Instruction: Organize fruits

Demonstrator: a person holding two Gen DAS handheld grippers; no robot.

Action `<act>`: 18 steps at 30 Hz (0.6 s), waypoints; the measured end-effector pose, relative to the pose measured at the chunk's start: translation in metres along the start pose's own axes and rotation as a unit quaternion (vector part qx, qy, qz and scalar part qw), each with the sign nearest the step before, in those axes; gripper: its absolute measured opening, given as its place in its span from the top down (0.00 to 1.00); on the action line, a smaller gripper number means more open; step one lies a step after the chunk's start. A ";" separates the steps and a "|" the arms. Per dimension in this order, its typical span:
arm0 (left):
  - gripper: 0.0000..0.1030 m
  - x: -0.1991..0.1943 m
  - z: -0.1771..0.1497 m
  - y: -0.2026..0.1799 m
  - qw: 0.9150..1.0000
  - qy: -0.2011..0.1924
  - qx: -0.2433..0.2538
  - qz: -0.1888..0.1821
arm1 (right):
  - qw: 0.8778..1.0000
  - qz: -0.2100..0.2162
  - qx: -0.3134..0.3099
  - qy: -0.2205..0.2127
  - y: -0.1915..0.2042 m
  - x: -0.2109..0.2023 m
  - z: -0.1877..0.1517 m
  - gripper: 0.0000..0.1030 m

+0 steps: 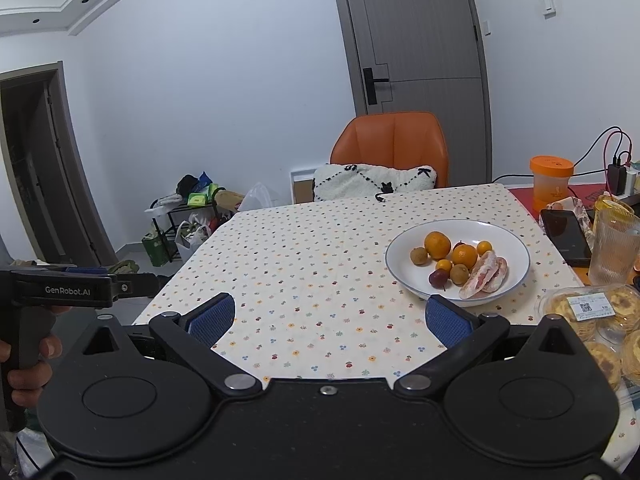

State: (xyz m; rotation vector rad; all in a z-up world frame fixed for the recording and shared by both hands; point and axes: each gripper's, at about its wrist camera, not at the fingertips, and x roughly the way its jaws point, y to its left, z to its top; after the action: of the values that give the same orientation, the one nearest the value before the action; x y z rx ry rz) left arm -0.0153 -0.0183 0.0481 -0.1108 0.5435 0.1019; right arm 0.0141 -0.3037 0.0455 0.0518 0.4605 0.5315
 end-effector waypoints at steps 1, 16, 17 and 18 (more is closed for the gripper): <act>0.00 0.000 0.000 0.000 1.000 0.000 0.000 0.001 | 1.000 0.000 0.000 0.000 0.000 0.000 0.000 0.00; 0.00 0.000 0.000 0.000 1.000 0.000 0.000 0.000 | 1.000 0.000 -0.002 0.000 0.000 0.002 0.000 0.00; 0.00 0.000 0.000 0.000 1.000 0.000 0.000 0.000 | 1.000 0.000 -0.001 0.000 0.000 0.002 0.000 0.00; 0.00 0.000 0.000 0.000 1.000 0.000 0.000 0.000 | 1.000 0.000 -0.001 0.000 0.000 0.002 0.000 0.00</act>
State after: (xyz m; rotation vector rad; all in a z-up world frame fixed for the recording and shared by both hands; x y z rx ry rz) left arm -0.0153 -0.0183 0.0480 -0.1104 0.5441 0.1025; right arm 0.0155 -0.3031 0.0443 0.0495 0.4604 0.5315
